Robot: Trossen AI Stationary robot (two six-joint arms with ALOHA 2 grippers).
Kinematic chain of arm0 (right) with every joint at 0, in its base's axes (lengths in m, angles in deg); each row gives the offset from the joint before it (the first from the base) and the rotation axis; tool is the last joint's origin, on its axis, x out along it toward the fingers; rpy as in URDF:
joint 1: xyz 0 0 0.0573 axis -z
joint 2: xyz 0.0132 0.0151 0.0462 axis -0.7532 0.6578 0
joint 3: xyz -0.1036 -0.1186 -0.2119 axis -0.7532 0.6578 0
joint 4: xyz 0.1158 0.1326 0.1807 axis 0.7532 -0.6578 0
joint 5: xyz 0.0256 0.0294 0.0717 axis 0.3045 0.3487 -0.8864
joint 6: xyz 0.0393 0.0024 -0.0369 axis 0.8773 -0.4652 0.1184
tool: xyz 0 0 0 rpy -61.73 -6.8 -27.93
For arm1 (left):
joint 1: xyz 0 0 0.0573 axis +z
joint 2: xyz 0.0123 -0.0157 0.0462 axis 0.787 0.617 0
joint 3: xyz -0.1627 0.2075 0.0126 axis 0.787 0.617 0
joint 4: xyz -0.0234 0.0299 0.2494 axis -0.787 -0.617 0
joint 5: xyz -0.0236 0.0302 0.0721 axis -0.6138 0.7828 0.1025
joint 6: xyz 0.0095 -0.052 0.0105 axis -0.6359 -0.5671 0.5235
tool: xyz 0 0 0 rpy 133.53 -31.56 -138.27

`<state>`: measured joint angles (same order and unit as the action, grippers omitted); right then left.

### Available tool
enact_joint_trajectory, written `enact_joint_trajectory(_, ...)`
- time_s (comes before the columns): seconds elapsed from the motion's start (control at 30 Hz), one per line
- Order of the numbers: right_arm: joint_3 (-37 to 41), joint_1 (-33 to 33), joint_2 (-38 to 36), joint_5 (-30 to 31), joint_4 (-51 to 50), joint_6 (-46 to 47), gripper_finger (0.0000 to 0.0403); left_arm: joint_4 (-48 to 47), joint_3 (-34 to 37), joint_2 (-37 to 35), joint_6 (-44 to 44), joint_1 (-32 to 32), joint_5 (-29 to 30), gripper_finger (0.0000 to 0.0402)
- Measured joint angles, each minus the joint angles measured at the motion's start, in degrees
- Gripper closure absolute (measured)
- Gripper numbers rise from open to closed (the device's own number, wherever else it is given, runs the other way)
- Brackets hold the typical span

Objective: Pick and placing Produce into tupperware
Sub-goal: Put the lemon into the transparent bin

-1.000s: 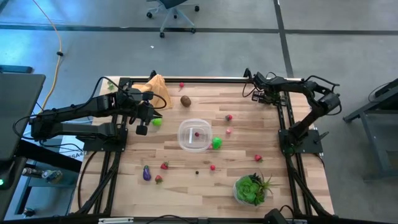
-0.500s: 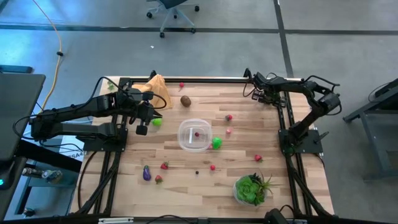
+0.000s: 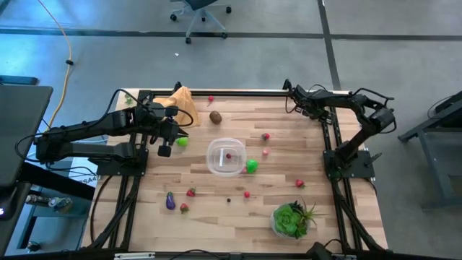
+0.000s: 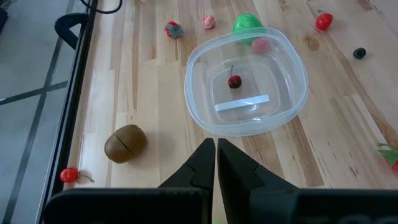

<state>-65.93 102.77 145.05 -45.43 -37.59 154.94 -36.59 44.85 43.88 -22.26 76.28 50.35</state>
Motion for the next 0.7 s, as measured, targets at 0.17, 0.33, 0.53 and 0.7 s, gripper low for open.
enact_joint_trajectory(0.17,0.0,-0.4,0.0,2.4,-0.2,2.7,0.0208,0.0,0.0,0.0,0.0,0.0,0.0,0.0392)
enact_joint_trajectory(0.33,0.0,-0.6,0.0,1.5,-0.4,0.3,0.0208,0.0,0.0,0.0,0.0,0.0,0.0,0.0392)
enact_joint_trajectory(0.53,0.0,-4.9,0.0,-2.1,2.6,-6.5,0.0208,0.0,0.0,0.0,0.0,0.0,0.0,0.0392)
enact_joint_trajectory(0.7,-1.6,-10.3,-0.1,-2.8,3.2,-10.8,0.0208,0.0,0.0,0.0,0.0,0.0,0.0,0.0392)
